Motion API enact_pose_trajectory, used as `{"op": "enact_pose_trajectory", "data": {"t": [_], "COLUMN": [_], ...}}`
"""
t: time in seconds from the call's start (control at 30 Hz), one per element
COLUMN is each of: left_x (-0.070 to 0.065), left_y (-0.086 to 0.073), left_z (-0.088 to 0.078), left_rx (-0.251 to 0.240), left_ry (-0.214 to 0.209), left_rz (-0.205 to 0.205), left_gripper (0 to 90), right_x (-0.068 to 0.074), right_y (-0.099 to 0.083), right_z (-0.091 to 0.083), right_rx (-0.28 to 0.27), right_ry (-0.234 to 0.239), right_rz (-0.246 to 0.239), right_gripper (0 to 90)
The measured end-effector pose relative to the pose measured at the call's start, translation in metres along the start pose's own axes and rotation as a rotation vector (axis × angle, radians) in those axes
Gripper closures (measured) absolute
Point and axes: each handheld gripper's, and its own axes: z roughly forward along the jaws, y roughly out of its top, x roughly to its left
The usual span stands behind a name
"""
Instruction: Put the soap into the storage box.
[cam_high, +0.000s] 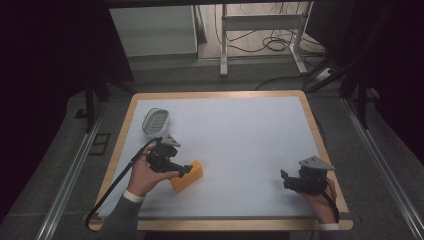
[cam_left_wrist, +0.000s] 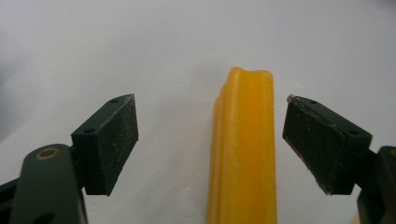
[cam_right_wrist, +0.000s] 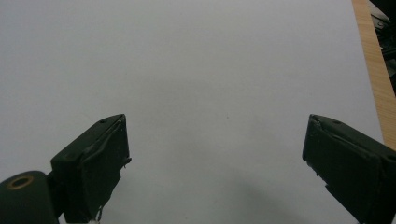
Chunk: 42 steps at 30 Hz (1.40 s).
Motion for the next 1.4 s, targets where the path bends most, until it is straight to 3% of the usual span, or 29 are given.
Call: {"op": "enact_pose_trajectory", "data": {"t": [0.23, 0.6, 0.9, 1.13, 1.23, 1.4], "left_x": [-0.006, -0.011, -0.014, -0.016, -0.018, -0.016], "left_y": [-0.001, -0.006, -0.009, -0.012, -0.014, -0.014], "left_z": [0.011, 0.025, 0.034, 0.038, 0.039, 0.039], "left_rx": [0.039, 0.090, 0.133, 0.159, 0.163, 0.165], "left_ry": [0.008, -0.003, 0.007, 0.007, -0.017, -0.017], "left_rz": [0.019, 0.007, 0.019, 0.023, 0.034, 0.037], "left_gripper": [18.2, 20.6, 33.9, 48.6, 58.7, 60.0], "right_x": [0.000, 0.000, 0.000, -0.002, -0.001, -0.001], "right_y": [-0.001, -0.002, -0.002, -0.002, -0.003, -0.003], "right_z": [0.001, 0.001, 0.002, 0.000, 0.001, 0.001], "right_rx": [0.005, 0.010, 0.021, 0.019, 0.022, 0.023], "right_ry": [-0.001, -0.005, -0.009, -0.018, -0.017, -0.017], "right_rz": [0.002, -0.001, 0.001, 0.007, 0.008, 0.007], "right_gripper": [7.2, 7.2, 7.2, 7.2, 7.2, 7.2]}}
